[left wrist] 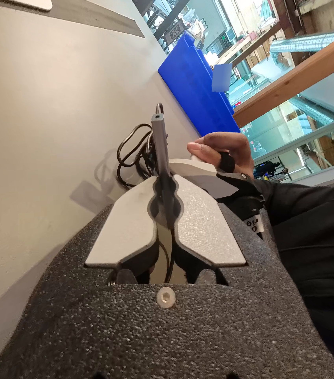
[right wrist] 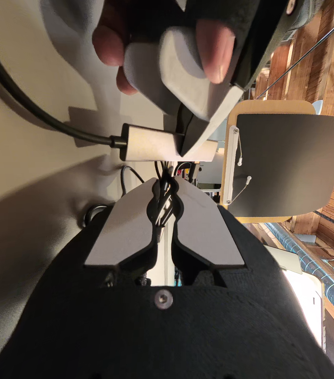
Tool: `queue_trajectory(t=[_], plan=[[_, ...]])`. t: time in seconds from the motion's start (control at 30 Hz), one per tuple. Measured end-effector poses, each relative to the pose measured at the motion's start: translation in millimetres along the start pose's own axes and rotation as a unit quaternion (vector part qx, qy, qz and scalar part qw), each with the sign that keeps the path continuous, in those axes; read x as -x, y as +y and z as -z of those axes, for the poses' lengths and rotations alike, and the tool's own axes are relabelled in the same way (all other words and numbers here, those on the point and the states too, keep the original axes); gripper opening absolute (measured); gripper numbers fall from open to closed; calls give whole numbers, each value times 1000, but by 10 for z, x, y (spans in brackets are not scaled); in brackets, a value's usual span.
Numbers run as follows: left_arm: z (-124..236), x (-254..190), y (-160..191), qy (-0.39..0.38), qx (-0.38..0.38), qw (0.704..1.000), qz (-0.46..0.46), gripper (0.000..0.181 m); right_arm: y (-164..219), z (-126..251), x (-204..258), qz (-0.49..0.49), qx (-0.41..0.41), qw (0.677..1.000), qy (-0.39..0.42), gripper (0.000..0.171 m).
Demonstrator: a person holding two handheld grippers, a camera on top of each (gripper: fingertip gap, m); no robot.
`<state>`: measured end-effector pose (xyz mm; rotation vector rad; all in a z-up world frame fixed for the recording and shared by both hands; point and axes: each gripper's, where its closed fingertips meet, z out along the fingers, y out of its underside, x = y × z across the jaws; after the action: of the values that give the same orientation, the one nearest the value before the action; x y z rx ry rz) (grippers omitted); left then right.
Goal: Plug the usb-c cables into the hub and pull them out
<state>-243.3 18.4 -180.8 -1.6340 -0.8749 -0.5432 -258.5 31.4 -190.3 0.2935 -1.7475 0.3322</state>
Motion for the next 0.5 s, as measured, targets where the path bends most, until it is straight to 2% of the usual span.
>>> queue_trajectory(t=[0.17,0.5], plan=[[-75,31,-9,-4,-19,997,73,10,41,-37,36,-1,20,1000,-10,8],[-43,62,-79,-1,-59,991,120,9,117,-57,-53,-40,37,999,4,8]])
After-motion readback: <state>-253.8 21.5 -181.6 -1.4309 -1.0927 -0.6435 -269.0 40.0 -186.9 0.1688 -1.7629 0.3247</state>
